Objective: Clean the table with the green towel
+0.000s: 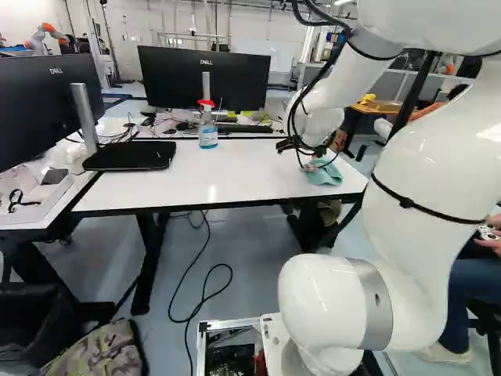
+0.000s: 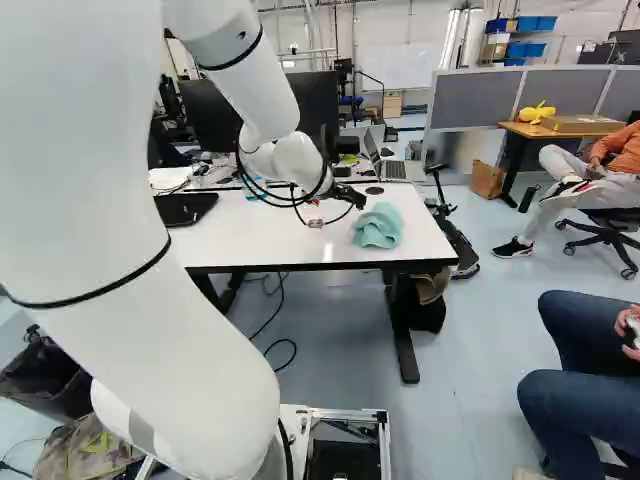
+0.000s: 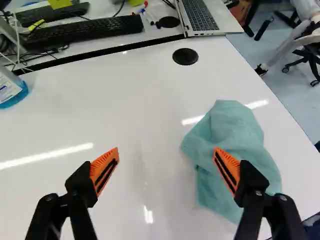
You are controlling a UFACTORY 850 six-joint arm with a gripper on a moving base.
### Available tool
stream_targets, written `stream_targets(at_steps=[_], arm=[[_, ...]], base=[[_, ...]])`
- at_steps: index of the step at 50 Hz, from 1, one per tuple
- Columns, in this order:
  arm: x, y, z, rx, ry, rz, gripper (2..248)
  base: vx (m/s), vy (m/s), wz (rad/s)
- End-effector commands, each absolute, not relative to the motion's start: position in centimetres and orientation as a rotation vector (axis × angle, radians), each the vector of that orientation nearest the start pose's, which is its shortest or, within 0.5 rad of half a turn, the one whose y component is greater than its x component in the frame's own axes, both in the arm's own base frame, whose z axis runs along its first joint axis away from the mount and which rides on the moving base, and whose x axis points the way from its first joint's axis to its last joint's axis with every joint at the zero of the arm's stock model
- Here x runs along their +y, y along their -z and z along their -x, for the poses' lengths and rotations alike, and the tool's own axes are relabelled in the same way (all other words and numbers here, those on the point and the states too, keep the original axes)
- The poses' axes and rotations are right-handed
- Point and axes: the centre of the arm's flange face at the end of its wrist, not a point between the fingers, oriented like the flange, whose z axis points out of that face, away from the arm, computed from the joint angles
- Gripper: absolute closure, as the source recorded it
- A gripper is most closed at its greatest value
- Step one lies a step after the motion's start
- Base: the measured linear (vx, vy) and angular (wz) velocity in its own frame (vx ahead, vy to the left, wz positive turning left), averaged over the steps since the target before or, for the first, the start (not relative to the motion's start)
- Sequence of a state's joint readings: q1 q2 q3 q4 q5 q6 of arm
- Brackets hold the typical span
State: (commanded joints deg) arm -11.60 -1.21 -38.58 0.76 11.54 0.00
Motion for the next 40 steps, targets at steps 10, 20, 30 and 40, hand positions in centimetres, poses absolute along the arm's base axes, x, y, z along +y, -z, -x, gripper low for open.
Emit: stream_targets(at_steps=[10,20,30,40], arm=[[-7.1,-43.3,-41.9,0.258,1.424,2.87,3],[-5.4,-42.0,-39.3,0.204,1.509,2.819,3],[-4.0,-40.9,-36.9,0.159,1.581,2.771,3],[-2.8,-39.9,-34.7,0.119,1.642,2.725,3]], base=[[0.0,0.0,0.0],[0.0,0.0,0.0],[0.0,0.0,0.0],[0.0,0.0,0.0]])
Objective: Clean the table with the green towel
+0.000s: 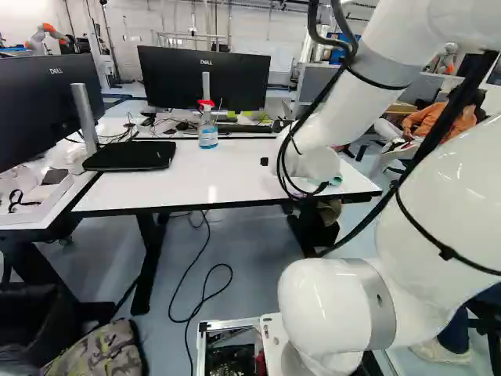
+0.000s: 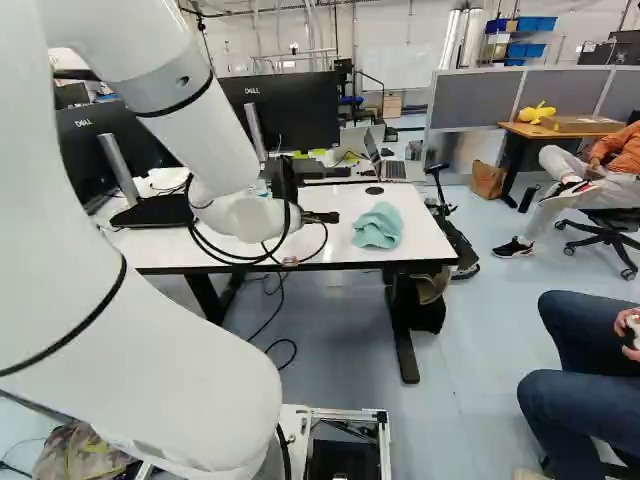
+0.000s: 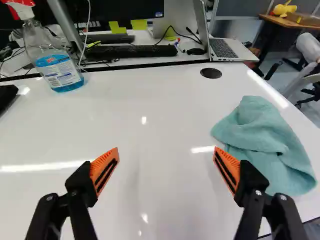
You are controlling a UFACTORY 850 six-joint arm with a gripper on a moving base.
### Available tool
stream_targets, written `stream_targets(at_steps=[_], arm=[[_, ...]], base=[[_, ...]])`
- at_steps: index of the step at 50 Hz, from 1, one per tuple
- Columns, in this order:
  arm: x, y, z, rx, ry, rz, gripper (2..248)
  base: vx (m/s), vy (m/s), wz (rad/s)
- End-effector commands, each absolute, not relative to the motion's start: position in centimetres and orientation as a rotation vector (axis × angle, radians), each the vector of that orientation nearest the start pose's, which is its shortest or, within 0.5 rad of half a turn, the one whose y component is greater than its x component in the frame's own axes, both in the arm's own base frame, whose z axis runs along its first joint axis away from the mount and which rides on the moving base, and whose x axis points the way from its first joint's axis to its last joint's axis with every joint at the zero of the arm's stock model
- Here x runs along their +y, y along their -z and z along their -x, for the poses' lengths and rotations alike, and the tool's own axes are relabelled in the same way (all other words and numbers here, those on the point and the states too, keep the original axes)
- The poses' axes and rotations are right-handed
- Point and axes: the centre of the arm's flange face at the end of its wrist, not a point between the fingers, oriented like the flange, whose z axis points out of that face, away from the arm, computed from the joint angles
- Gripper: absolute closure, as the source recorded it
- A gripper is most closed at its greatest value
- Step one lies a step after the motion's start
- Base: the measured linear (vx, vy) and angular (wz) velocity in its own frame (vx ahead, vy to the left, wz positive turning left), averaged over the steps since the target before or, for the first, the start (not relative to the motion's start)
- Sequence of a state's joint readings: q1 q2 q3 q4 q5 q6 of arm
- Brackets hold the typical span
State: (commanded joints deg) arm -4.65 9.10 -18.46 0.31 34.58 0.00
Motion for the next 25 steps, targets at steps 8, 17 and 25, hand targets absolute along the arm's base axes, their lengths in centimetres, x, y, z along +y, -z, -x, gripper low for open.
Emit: stream_targets(at_steps=[8,17,25], arm=[[-2.1,-39.2,-33.1,0.092,1.684,2.691,3],[-1.5,-38.4,-31.5,0.066,1.724,2.656,3],[-1.0,-37.9,-30.2,0.047,1.753,2.629,3]], base=[[0.0,0.0,0.0],[0.0,0.0,0.0],[0.0,0.0,0.0]])
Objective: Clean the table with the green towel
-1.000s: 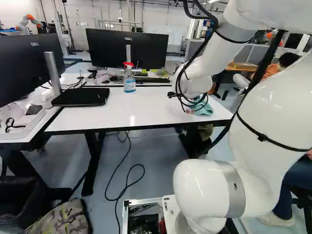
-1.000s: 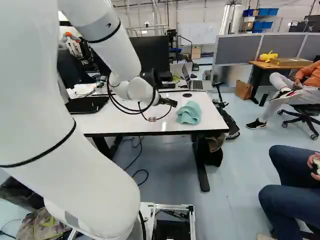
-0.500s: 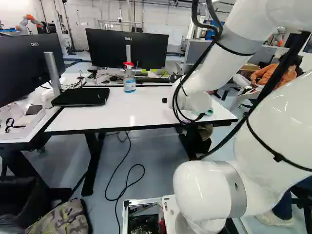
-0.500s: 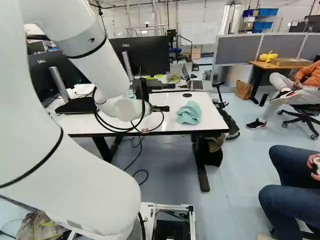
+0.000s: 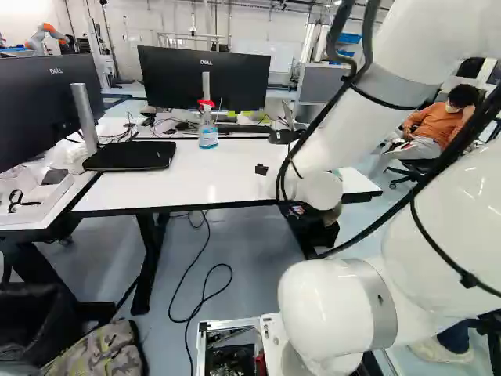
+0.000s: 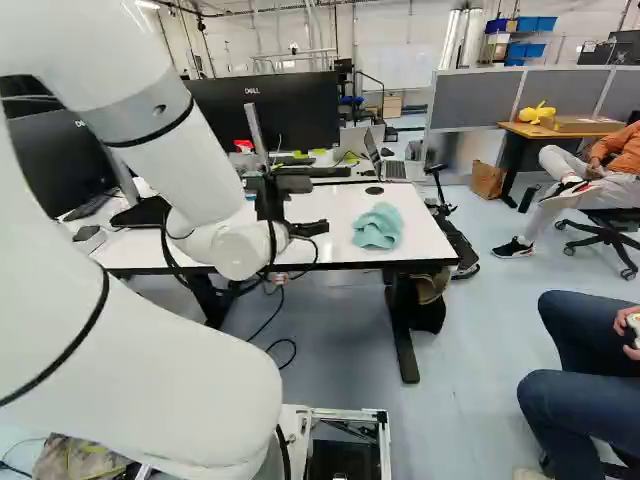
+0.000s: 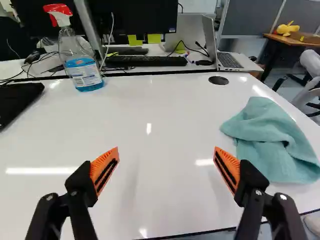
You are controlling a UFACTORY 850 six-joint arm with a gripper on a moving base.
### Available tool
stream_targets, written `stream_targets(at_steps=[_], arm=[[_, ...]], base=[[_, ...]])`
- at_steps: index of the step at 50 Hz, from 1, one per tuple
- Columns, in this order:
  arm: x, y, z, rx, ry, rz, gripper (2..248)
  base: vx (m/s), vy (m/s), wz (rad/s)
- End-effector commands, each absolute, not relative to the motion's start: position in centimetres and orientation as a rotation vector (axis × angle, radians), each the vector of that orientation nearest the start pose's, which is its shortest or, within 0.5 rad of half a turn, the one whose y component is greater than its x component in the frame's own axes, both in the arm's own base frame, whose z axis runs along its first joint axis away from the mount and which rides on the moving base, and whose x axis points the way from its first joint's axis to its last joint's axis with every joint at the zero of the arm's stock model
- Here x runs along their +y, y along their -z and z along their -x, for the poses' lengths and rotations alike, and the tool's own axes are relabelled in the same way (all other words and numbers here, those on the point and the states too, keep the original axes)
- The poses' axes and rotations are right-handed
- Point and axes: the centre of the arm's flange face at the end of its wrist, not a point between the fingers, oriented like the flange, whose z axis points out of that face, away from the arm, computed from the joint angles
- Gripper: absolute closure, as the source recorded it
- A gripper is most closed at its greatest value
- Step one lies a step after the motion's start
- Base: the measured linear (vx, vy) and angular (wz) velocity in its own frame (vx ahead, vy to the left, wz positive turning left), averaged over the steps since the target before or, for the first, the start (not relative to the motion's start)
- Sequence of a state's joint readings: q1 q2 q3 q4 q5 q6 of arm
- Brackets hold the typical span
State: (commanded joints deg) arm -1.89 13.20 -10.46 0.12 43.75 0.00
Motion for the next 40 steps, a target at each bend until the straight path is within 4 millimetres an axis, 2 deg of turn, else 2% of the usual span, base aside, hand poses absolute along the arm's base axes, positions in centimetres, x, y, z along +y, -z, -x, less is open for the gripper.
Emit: stream_targets(at_steps=[20,40], arm=[[-0.3,-37.0,-28.0,0.013,1.804,2.579,3],[0.0,-36.6,-27.1,0.0,1.824,2.558,3]], base=[[0.0,0.0,0.0],[0.0,0.0,0.0]])
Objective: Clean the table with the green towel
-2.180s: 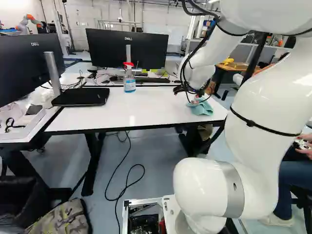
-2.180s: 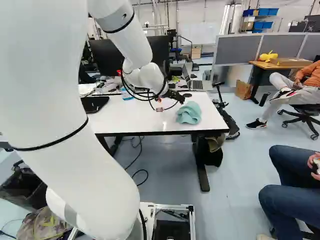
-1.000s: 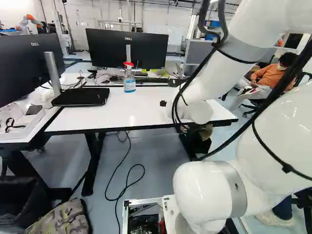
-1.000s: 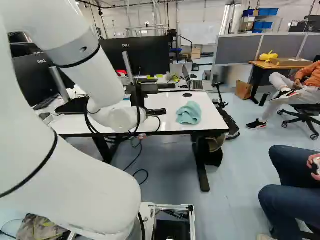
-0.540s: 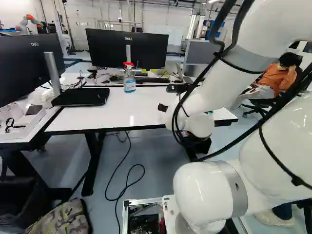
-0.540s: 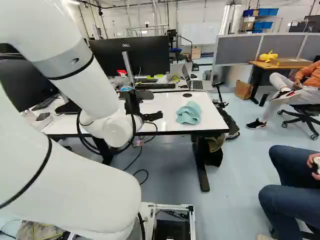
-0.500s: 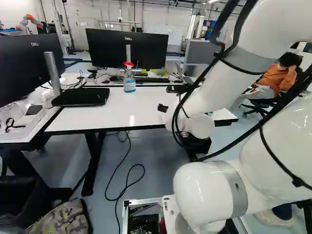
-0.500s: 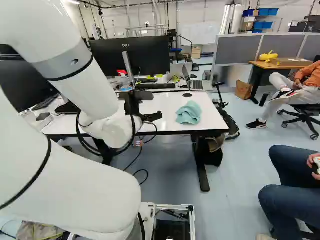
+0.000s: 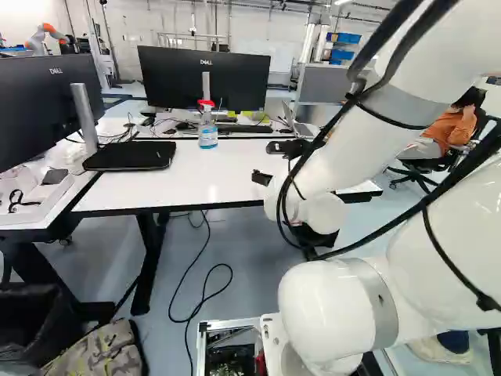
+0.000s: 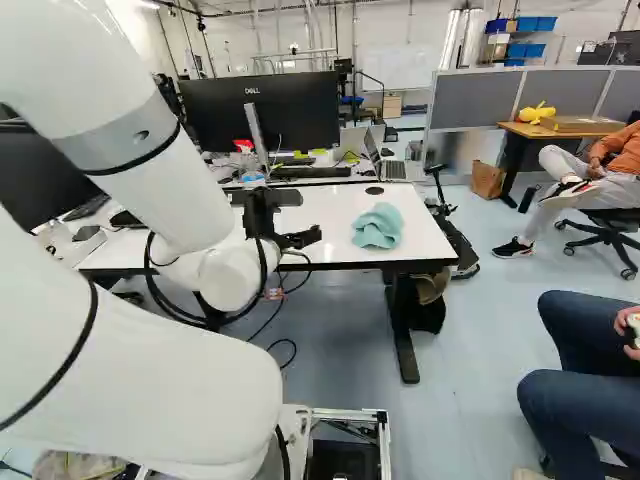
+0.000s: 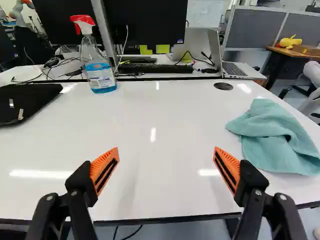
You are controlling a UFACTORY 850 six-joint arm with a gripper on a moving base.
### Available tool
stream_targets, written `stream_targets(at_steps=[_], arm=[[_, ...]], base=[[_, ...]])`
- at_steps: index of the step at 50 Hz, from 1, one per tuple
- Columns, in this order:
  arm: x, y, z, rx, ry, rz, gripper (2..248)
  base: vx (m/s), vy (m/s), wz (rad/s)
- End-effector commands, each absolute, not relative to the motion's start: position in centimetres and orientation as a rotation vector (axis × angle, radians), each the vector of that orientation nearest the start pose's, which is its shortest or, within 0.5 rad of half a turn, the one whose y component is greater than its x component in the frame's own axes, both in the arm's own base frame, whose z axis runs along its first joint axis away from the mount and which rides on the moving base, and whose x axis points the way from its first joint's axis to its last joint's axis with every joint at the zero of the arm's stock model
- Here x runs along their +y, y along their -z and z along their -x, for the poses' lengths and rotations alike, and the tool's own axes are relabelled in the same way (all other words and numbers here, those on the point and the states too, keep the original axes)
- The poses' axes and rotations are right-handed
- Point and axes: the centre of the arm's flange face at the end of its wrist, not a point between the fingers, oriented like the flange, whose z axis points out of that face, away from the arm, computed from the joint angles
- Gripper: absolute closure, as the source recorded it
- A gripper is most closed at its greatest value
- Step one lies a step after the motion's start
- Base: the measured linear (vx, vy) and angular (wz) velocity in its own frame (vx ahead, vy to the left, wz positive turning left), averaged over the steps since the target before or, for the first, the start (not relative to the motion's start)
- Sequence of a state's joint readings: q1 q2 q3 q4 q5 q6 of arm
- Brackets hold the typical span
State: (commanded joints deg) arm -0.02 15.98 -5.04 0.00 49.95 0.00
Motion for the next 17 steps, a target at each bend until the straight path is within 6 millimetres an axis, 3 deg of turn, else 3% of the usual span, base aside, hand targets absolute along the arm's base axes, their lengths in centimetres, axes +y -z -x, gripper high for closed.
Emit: stream_targets(at_steps=[17], arm=[[0.0,-36.56,-27.03,0.0,1.824,2.558,3]], base=[[0.0,0.0,0.0]])
